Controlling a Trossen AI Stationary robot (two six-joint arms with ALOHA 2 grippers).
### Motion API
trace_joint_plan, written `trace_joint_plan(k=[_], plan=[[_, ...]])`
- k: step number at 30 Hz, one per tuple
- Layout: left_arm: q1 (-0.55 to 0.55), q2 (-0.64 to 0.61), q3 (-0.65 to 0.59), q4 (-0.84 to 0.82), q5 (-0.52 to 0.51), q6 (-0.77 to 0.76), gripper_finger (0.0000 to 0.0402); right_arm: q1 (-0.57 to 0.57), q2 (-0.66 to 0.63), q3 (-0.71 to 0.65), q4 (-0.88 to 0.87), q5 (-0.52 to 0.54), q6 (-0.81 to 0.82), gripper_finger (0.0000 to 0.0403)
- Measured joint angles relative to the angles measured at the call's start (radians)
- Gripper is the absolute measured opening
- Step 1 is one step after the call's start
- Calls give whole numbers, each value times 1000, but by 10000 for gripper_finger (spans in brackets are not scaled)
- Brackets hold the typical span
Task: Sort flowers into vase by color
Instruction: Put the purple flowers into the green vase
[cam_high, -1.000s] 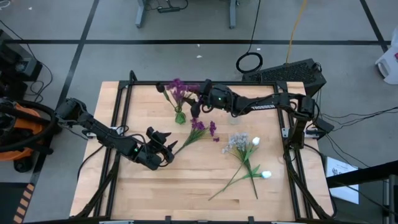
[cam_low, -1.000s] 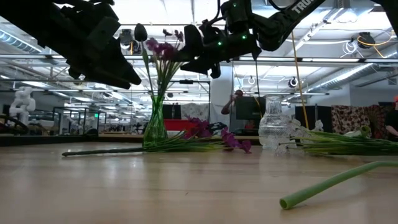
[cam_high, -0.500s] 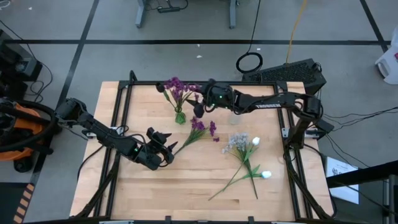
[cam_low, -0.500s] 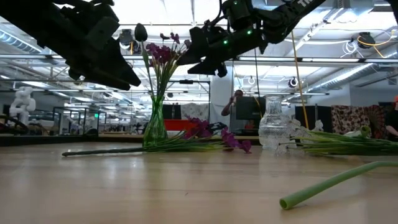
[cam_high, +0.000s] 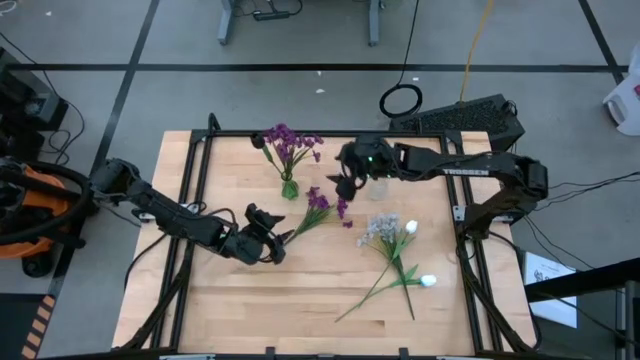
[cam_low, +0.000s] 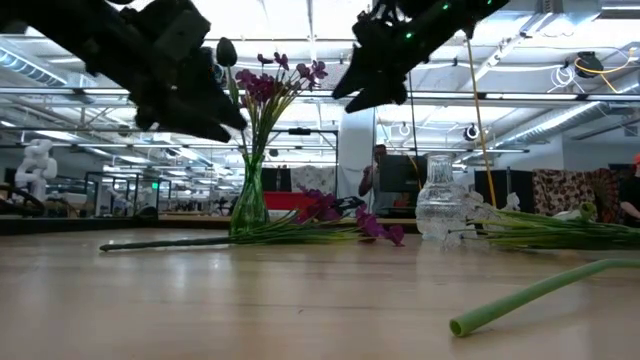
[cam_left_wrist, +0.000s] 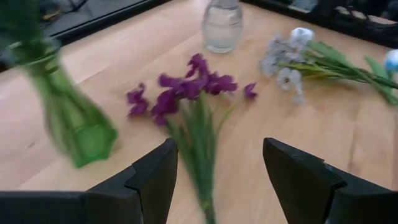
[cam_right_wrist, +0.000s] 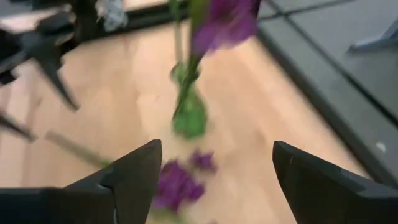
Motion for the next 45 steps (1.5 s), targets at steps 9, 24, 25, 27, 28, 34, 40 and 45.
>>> trace_joint_plan(k=[9,24,25,27,28,34,40,45], plan=[[99,95,31,109,219,125,242,226,-18,-70,-20,99,105,297],[150,258,126,102,310,202,242,558,-17,-366,382,371,234,297],[150,270,133,98,310,202,242,569,-17,-377,390,376,239,297],[152,300,158,94,310,202,242,591,-17,-390,407,391,245,297],[154,312,170,94,311,202,242,602,-17,-395,404,407,245,297],[189,384,256,-43,312,122,246,647,-16,-419,407,489,250,297],[207,412,308,-121,301,96,291,657,-16,-441,402,522,277,297],[203,410,343,-195,256,88,329,658,-16,-455,402,524,287,297]])
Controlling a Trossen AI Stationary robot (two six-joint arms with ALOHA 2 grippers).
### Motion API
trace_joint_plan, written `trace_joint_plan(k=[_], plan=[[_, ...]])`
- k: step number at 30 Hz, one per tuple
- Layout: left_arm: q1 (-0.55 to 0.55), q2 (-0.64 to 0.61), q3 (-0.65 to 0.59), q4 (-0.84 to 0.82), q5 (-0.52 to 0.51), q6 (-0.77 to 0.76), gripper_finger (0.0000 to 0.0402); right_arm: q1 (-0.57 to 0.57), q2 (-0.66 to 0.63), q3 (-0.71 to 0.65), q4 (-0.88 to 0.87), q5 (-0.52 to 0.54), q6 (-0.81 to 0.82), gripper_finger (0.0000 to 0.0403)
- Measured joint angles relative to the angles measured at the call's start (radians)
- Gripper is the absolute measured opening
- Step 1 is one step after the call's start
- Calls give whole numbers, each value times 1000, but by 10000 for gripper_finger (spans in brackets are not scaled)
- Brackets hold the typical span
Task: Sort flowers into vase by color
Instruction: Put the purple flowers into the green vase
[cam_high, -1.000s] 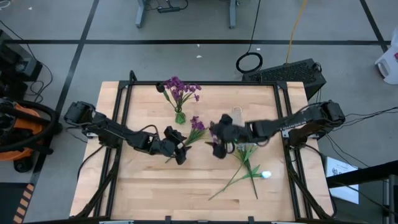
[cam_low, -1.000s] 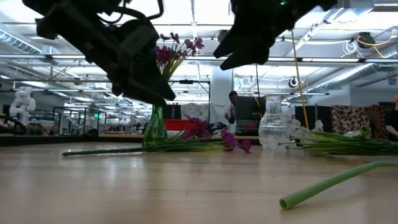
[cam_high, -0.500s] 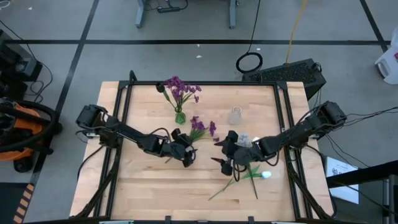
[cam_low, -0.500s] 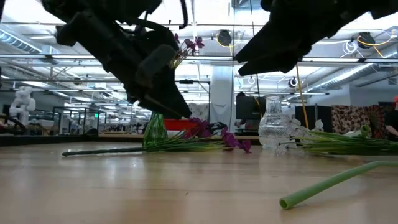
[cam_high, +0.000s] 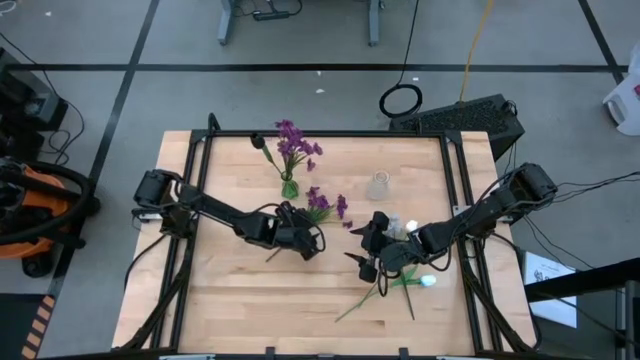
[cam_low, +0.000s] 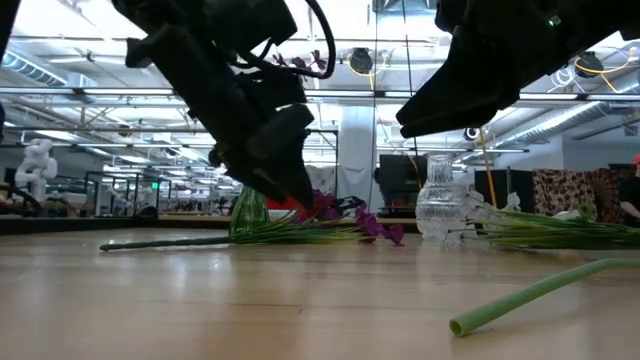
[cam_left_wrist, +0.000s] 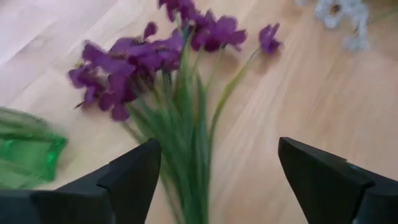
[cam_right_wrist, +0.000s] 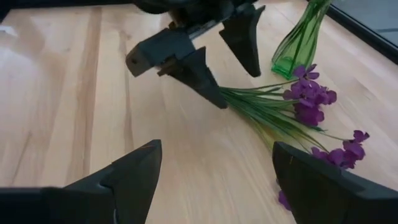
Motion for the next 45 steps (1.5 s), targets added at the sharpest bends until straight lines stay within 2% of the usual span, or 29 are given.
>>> trace_joint_plan(k=[4,10,17,30,35,39,45], plan=[[-12,1,1,-53,-9,-17,336,0,0,0,5,0,-14,297],[-62,7,-2,-55,-69,69,336,0,1,0,-1,-1,-23,297],[-64,38,-3,-59,-77,32,336,0,1,0,1,-2,-24,297],[5,64,-3,-29,-54,15,336,18,1,1,-2,-3,-35,297],[41,64,-3,-32,15,17,335,18,1,1,-2,-3,-35,297],[58,64,-3,-32,49,42,315,18,1,1,-2,-3,-41,297],[65,64,-3,-30,65,42,258,18,1,1,-9,-6,-42,297]])
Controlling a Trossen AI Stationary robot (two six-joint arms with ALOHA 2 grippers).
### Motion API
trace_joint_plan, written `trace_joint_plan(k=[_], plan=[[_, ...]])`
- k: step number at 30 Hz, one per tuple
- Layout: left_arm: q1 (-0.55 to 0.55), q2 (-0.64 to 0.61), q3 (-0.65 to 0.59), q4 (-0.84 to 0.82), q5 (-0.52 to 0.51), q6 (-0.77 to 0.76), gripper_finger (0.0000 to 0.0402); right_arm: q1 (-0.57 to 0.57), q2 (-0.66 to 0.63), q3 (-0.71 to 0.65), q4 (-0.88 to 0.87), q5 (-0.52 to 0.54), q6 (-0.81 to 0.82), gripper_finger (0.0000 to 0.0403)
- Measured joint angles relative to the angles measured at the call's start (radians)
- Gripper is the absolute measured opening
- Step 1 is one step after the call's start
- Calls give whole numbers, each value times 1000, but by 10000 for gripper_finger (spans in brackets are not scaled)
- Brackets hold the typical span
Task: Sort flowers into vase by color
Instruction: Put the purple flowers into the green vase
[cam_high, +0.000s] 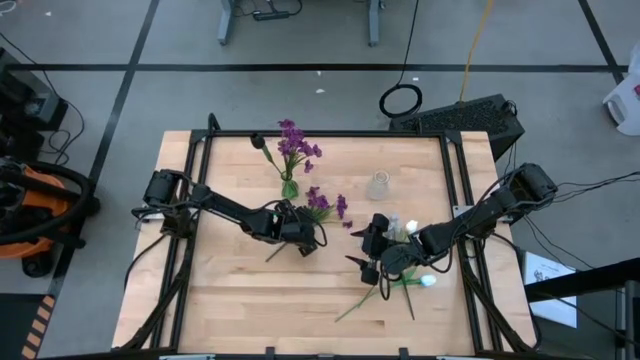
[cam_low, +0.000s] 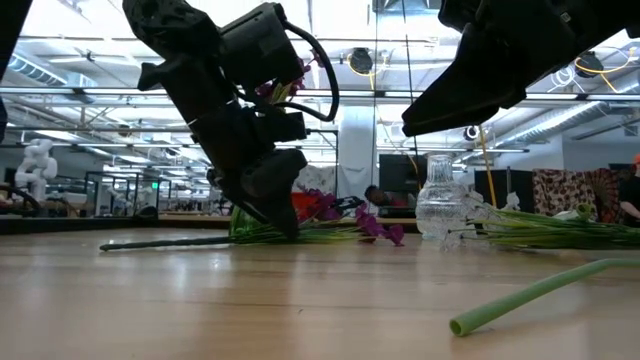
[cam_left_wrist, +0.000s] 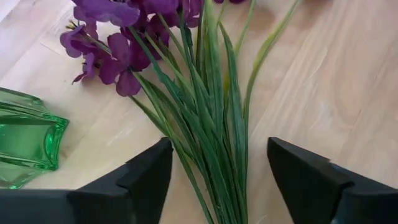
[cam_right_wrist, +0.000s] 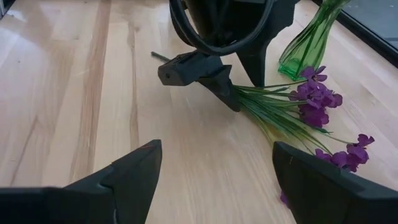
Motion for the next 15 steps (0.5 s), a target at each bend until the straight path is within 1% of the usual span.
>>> trace_joint_plan(k=[9,15], plan=[[0,5,0,1,18,-4,159,0,0,0,0,0,0,297],[-1,37,0,35,21,-1,105,10,0,1,2,1,1,297]])
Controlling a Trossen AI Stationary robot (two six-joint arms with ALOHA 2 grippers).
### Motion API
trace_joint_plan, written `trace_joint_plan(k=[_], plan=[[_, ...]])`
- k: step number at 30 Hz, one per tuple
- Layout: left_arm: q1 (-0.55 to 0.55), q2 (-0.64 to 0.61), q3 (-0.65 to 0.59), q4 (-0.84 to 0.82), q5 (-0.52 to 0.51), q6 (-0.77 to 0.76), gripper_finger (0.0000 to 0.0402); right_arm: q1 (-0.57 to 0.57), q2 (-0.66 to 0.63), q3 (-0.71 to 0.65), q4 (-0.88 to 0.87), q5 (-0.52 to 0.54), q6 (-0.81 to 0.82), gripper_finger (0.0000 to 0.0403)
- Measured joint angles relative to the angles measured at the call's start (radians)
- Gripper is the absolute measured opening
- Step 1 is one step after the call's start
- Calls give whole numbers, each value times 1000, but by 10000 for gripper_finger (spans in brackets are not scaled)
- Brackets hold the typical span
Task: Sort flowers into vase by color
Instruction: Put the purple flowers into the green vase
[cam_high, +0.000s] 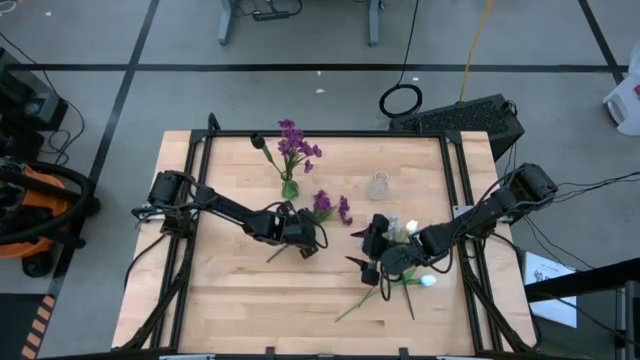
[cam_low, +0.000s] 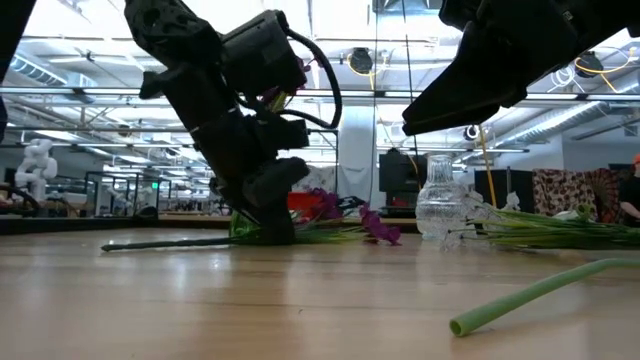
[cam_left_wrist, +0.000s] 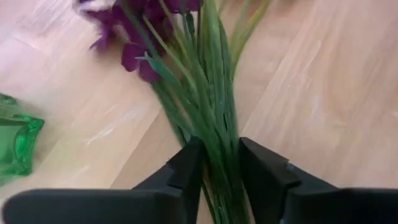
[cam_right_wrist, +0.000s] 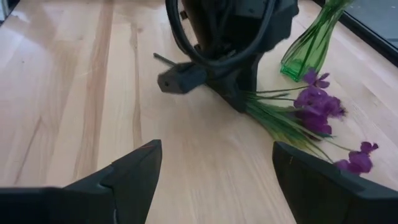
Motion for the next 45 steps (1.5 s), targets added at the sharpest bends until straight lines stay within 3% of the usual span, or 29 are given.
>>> trace_joint_plan(k=[9,22,30,37,45], plan=[[0,-2,5,19,-18,-20,17,31,0,0,-4,2,2,297],[-37,-96,12,20,6,-112,28,86,0,0,-12,0,6,297],[-89,-254,13,34,-119,-106,24,104,0,0,25,3,26,297],[-134,-331,13,186,-202,19,24,96,57,0,298,-30,-56,297],[-151,-345,13,543,-217,282,23,40,172,0,661,-75,-159,297]])
